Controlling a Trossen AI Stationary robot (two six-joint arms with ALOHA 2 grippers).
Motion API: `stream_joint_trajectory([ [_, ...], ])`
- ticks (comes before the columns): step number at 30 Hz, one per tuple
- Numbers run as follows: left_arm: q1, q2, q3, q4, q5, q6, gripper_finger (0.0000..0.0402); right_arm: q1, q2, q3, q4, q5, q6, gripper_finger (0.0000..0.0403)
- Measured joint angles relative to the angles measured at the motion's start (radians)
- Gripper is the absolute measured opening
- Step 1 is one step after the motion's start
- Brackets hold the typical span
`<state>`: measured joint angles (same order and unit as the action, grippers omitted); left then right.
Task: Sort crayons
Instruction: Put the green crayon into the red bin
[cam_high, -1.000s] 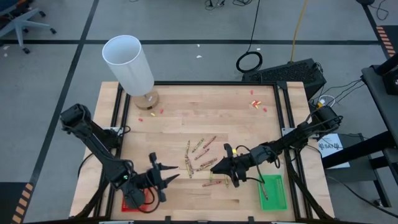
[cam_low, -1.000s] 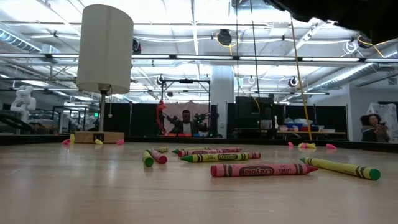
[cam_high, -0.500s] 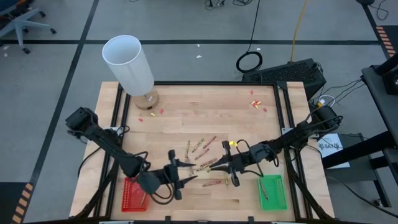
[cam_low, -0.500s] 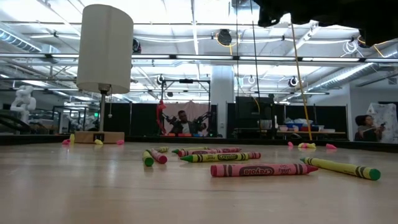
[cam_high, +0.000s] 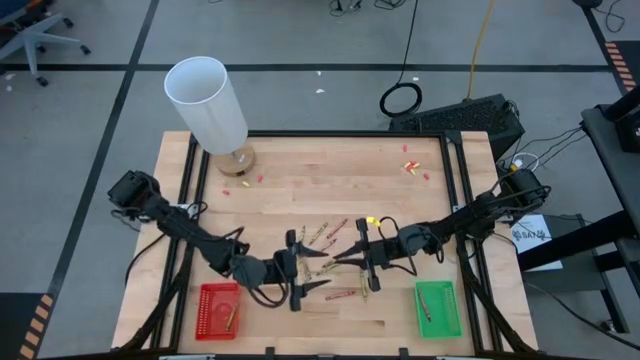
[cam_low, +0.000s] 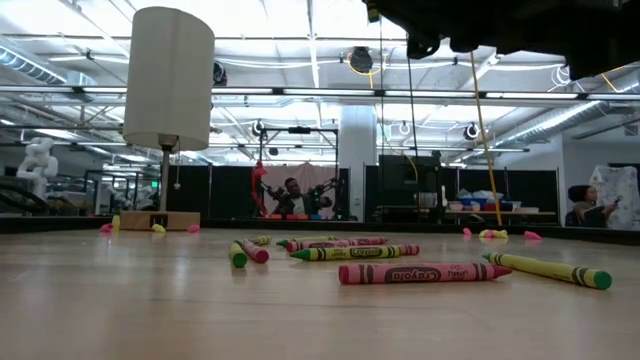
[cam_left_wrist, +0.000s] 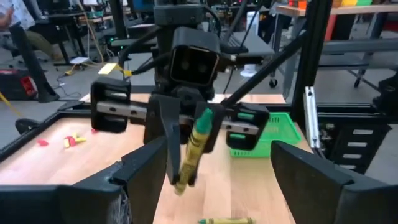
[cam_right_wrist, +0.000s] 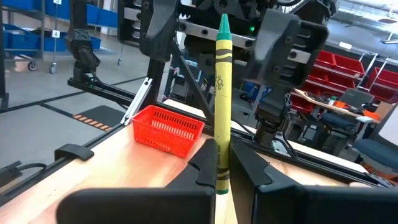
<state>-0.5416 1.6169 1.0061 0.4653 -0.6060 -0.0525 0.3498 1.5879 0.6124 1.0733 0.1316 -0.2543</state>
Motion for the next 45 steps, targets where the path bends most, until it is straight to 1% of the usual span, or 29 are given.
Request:
stream_joint_trajectory([
  [8, 0.049, 0.004, 0.0, 0.001, 0.004, 0.008, 0.0284, -0.023, 0.0, 0.0, 0.006, -0.001, 0.003, 0.0006],
  [11, 0.067, 0.018, 0.0, 0.002, 0.022, 0.008, 0.027, -0.031, 0.0, 0.0, 0.015, -0.001, 0.01, 0.0006],
  [15, 0.082, 0.039, 0.0, 0.019, 0.048, 0.008, 0.0235, -0.04, 0.0, 0.0, 0.015, -0.001, 0.009, 0.0006],
  [25, 0.089, 0.046, 0.0, 0.025, 0.042, 0.028, 0.0143, -0.046, 0.0, 0.0, 0.014, -0.002, 0.006, 0.0006],
  [32, 0.089, 0.046, 0.0, 0.024, 0.024, 0.035, 0.0066, -0.045, 0.0, 0.0, 0.015, -0.004, 0.007, 0.0011],
  [35, 0.09, 0.046, 0.0, 0.019, 0.019, 0.036, 0.0037, -0.045, 0.0, 0.0, 0.016, -0.006, 0.01, 0.0033],
  [38, 0.089, 0.046, 0.0, 0.01, 0.019, 0.036, 0.0017, -0.045, 0.0, 0.0, 0.007, -0.001, 0.03, 0.0075],
  [41, 0.087, 0.039, 0.0, -0.003, 0.025, 0.035, 0.0014, -0.045, 0.0, 0.0, -0.004, 0.004, 0.038, 0.0126],
  [45, 0.079, 0.027, 0.0, -0.037, 0.025, 0.033, 0.0026, -0.043, -0.003, 0.0, -0.04, 0.004, 0.081, 0.0184],
])
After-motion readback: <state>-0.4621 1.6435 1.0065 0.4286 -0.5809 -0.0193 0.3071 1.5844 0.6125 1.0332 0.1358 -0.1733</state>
